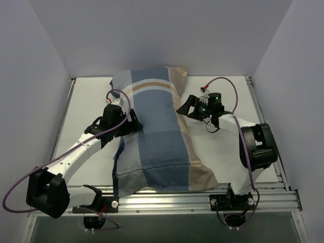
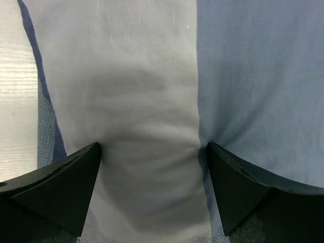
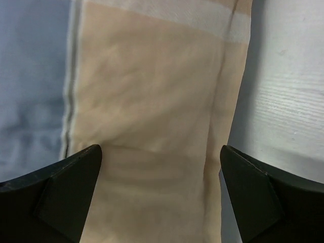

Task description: Remove the pillowcase from the pillow

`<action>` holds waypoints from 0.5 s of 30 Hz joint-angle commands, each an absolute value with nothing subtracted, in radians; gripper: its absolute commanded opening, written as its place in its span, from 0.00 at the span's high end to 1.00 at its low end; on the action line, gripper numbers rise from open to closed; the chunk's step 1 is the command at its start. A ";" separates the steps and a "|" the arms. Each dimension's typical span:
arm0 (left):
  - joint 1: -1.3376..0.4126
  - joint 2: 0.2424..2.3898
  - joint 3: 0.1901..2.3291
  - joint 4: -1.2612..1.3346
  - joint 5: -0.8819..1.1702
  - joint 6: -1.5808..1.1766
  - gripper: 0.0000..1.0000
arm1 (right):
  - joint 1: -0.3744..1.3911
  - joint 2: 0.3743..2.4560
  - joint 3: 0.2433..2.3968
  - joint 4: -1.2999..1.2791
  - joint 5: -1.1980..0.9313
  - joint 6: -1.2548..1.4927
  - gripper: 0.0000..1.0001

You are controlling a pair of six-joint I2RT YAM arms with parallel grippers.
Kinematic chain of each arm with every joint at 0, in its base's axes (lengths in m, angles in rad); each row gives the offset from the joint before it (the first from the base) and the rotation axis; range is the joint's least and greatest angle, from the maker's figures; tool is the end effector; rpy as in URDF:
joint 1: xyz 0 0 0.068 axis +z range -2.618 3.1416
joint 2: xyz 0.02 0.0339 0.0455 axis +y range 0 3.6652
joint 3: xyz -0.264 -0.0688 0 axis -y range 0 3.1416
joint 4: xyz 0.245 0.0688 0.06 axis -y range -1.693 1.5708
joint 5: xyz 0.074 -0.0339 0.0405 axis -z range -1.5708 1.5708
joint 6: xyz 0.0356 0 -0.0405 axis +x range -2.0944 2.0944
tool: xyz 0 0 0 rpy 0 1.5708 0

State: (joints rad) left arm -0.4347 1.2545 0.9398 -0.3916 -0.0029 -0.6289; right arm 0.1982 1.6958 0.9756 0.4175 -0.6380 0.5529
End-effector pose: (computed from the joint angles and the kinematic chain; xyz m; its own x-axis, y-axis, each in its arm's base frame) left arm 0.2475 -0.1148 0.2745 -0.7226 -0.3131 -0.6163 -0.0073 0.8950 -0.4460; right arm 0.3631 0.0945 0.2284 -0.6245 0.3049 -0.7191 -0.4555 0.6058 0.6524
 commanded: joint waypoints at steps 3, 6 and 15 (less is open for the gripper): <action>-0.428 1.304 0.845 -0.261 0.043 -0.672 0.06 | 0.278 1.831 1.040 0.554 -0.776 0.580 0.06; -0.428 1.340 0.790 -0.215 0.046 -0.690 0.06 | 0.310 1.887 1.039 0.661 -0.856 0.633 0.18; -0.455 1.497 0.761 -0.061 0.107 -0.759 0.06 | 0.336 1.743 1.149 0.502 -0.876 0.525 1.00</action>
